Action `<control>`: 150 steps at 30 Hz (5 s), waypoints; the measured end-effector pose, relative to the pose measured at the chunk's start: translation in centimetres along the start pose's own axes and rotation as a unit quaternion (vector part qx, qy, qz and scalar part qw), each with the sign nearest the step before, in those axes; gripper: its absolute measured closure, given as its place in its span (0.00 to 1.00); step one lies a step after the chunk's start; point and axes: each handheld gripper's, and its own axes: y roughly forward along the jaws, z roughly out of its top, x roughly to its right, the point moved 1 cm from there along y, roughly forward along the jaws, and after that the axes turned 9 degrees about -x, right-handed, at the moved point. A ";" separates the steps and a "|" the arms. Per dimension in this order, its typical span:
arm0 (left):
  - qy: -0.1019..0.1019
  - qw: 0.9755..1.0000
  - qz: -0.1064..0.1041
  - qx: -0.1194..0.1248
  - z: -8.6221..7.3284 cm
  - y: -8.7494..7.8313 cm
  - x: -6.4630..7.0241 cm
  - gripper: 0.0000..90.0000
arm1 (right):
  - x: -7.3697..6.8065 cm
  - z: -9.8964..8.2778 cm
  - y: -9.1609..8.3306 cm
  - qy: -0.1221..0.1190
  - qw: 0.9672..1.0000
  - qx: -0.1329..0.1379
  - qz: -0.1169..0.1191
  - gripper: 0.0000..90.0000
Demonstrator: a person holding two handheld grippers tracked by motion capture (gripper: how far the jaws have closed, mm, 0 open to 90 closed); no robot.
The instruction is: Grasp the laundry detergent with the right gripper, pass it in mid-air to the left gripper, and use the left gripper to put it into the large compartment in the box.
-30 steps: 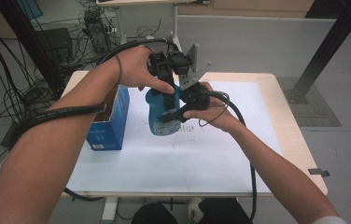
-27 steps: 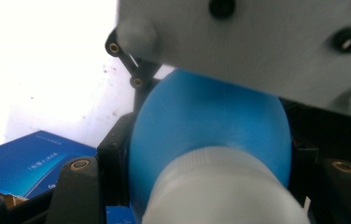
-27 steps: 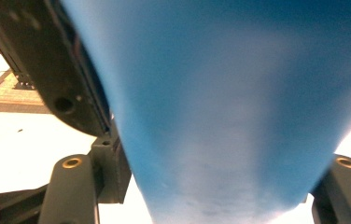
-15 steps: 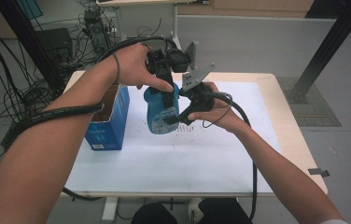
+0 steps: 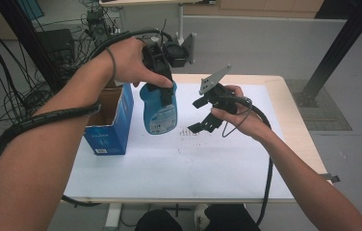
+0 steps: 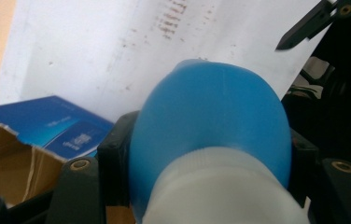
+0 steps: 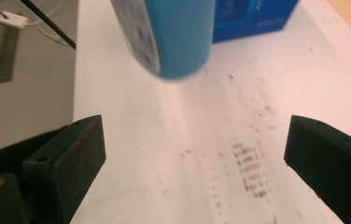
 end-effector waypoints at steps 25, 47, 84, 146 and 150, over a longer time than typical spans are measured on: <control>-0.241 0.970 0.000 0.016 -5.7 -7.0 -5.0 0.41 | 0.4 -6.0 -5.7 0.048 0.993 -0.100 -0.050 0.07; -0.508 0.861 0.008 0.022 -11.5 -10.3 -11.3 0.41 | 0.3 -7.7 -8.5 0.046 0.990 -0.112 -0.070 0.07; -0.574 0.818 -0.016 0.031 -13.5 -5.2 -13.8 0.41 | 0.6 -8.8 -8.6 0.057 0.989 -0.118 -0.073 0.08; -0.552 0.833 -0.039 0.020 -12.1 10.0 -13.0 0.41 | 0.1 -8.5 -7.9 0.052 0.987 -0.127 -0.077 0.08; -0.547 0.836 -0.040 0.014 -12.0 11.3 -12.9 0.41 | 0.1 -8.5 -7.8 0.053 0.987 -0.128 -0.078 0.08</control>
